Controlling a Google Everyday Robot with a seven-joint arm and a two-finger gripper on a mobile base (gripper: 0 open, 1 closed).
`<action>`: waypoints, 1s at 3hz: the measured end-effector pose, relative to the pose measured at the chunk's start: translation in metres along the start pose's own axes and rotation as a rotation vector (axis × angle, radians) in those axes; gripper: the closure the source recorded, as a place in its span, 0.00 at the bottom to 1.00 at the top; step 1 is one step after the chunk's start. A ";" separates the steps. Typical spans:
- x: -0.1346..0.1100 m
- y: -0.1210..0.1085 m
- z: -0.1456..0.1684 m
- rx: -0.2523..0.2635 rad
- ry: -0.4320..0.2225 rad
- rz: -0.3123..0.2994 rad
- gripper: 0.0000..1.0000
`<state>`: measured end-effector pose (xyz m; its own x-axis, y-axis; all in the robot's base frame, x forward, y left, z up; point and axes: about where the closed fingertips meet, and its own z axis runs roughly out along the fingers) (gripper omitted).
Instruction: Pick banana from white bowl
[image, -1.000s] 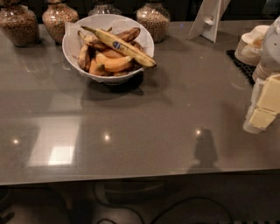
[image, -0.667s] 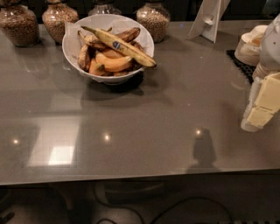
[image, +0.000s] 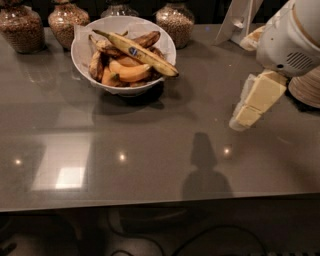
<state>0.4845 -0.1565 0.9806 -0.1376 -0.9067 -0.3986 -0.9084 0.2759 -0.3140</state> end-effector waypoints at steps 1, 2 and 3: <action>-0.040 -0.026 0.018 0.079 -0.094 0.032 0.00; -0.073 -0.066 0.034 0.184 -0.153 0.117 0.00; -0.077 -0.069 0.030 0.197 -0.170 0.184 0.00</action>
Offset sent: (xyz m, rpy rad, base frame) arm 0.1470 0.0811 0.0345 0.2710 -0.2574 -0.3174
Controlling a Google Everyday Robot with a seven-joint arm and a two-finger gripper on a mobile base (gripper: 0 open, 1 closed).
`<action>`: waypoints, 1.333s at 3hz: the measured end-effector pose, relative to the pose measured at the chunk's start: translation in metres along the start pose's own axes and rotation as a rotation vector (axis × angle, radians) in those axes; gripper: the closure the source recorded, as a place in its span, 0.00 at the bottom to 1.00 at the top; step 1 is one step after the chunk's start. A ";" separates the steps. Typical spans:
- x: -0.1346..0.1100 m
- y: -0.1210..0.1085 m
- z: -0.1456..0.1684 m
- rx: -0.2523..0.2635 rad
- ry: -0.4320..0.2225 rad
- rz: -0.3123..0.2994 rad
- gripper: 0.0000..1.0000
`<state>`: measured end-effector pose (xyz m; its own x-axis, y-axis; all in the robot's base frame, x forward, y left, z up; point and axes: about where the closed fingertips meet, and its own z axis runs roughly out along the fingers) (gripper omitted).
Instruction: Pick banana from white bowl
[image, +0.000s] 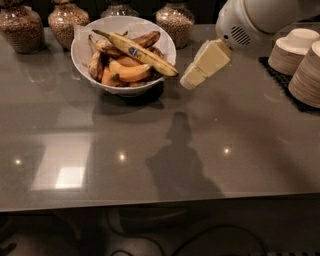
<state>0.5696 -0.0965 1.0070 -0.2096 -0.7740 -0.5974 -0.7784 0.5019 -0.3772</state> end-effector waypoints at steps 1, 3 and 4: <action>0.000 0.000 0.000 0.000 0.000 0.000 0.00; -0.060 -0.016 0.047 0.049 -0.155 0.008 0.00; -0.088 -0.021 0.077 0.051 -0.226 0.027 0.19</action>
Offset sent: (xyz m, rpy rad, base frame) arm 0.0579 0.0497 0.0102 0.1078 -0.1440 0.0046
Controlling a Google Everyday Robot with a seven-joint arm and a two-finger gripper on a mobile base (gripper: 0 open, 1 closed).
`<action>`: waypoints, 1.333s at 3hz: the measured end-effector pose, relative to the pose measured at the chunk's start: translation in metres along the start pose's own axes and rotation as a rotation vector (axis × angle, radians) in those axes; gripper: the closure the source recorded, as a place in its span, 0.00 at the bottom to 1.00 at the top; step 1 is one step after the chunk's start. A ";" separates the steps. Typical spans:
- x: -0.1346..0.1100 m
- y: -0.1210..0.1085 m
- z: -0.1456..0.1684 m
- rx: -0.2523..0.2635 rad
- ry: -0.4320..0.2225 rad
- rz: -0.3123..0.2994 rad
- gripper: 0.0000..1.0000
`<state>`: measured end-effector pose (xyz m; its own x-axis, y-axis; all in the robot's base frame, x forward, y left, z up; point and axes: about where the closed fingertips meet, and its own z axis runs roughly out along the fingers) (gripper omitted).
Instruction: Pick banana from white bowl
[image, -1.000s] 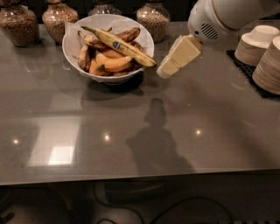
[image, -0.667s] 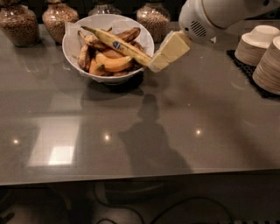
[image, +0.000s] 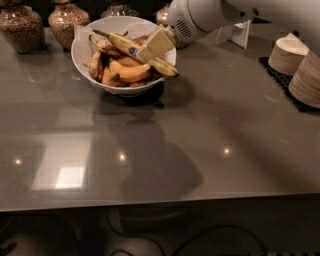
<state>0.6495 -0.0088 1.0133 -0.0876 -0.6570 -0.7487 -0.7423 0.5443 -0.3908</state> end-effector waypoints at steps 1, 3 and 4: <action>-0.006 0.001 0.025 -0.003 -0.021 0.023 0.42; 0.002 0.001 0.058 -0.004 0.003 0.080 0.48; 0.003 0.001 0.070 -0.008 0.023 0.101 0.49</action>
Offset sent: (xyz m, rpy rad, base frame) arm 0.0437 0.0279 -0.0378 0.0622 0.0525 -0.0519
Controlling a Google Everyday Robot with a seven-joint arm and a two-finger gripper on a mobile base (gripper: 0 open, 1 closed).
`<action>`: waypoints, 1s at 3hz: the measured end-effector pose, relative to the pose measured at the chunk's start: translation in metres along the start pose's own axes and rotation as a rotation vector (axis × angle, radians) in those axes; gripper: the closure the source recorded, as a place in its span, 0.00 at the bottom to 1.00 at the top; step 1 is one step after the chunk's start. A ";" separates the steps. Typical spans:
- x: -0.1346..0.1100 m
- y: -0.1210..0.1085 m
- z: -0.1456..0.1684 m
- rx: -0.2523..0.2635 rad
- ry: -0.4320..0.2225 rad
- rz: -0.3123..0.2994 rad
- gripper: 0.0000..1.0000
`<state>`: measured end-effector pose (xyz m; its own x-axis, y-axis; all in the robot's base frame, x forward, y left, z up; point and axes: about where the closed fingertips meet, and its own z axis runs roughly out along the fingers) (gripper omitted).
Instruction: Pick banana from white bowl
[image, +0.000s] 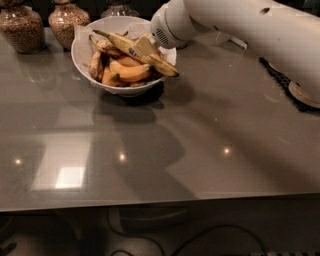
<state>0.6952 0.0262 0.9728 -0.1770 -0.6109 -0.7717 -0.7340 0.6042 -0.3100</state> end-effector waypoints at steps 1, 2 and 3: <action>-0.001 0.002 0.013 -0.014 0.015 0.021 0.49; 0.000 0.006 0.026 -0.029 0.031 0.042 0.50; 0.009 0.008 0.040 -0.038 0.069 0.067 0.51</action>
Offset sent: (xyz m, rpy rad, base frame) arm 0.0210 0.0245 -0.0295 0.0166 0.0969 -0.0229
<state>0.7137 0.0459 0.9407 -0.2701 -0.6043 -0.7496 -0.7429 0.6260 -0.2371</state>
